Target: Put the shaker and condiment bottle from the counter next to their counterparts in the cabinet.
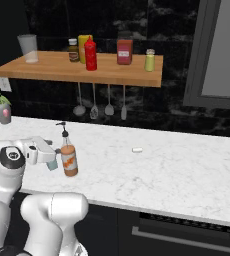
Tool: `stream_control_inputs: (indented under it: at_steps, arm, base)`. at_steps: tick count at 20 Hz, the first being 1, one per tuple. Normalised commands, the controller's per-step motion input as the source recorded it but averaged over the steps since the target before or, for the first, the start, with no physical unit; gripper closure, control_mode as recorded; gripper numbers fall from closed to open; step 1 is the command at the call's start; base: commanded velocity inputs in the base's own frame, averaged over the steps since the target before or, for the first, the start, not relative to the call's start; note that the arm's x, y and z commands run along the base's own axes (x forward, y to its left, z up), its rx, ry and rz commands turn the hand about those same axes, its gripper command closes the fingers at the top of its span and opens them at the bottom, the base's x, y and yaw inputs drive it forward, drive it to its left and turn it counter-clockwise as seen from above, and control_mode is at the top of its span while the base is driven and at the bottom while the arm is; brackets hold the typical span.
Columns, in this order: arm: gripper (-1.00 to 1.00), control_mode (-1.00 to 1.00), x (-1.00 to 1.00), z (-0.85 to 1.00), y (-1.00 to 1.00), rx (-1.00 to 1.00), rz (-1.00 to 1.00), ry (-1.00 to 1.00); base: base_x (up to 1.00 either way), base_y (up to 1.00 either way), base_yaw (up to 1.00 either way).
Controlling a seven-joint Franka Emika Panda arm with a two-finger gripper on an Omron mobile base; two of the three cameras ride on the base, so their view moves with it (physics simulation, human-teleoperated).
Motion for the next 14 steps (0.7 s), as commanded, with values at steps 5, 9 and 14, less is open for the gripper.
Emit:
stream_control_inputs:
  at_steps: [5,9,14]
  arm:
    - [-1.00,-1.00,0.00,0.00,-0.02,0.04,0.00,0.00]
    - [-1.00,-1.00,0.11,0.00,0.00,0.00,0.00,0.00]
    - [-1.00,-1.00,0.31,0.00,0.00,0.00,0.00,0.00]
  base:
    - [0.00,0.00,0.00]
    - [0.00,0.00,0.00]
    - [0.00,0.00,0.00]
